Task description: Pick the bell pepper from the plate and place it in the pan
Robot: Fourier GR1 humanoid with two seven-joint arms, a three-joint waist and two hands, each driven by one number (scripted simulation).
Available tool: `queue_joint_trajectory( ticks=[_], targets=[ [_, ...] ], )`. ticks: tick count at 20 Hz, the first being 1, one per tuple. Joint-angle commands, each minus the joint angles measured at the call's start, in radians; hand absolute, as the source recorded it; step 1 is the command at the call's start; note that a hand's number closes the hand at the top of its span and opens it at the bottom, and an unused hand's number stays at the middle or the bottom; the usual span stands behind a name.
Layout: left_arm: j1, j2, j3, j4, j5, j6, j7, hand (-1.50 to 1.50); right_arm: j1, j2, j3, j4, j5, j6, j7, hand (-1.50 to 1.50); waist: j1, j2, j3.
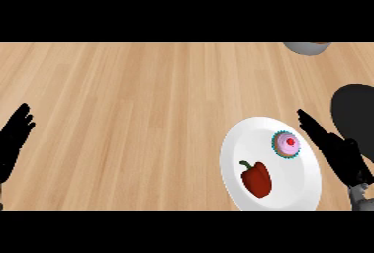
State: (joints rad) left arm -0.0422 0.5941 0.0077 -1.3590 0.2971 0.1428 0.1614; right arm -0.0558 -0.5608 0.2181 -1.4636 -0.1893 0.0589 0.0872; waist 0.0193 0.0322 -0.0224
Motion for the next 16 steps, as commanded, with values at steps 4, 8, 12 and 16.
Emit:
queue_joint_trajectory(
  ticks=[4,8,12,16],
  targets=[
    [-0.077,-0.156,-0.102,-0.113,-0.001,-0.028,-0.141,0.00,-0.171,0.111,0.092,-0.140,-0.166,0.262,-0.126,1.50,0.017,-0.033,0.023],
    [-0.060,-0.327,-0.220,-0.179,-0.028,-0.006,-0.264,0.00,-0.183,0.018,-0.048,-0.074,-0.101,0.240,-0.275,1.50,-0.025,-0.031,0.023],
    [0.002,-0.334,-0.262,-0.221,-0.076,0.004,-0.296,0.00,-0.103,-0.103,-0.093,0.009,-0.177,0.555,-0.508,-1.50,-0.016,-0.030,0.024],
    [0.013,-0.409,-0.329,-0.211,-0.137,0.059,-0.307,0.00,-0.153,-0.163,-0.115,0.041,0.015,0.570,-0.645,-1.50,-0.014,-0.031,0.023]
  ],
)
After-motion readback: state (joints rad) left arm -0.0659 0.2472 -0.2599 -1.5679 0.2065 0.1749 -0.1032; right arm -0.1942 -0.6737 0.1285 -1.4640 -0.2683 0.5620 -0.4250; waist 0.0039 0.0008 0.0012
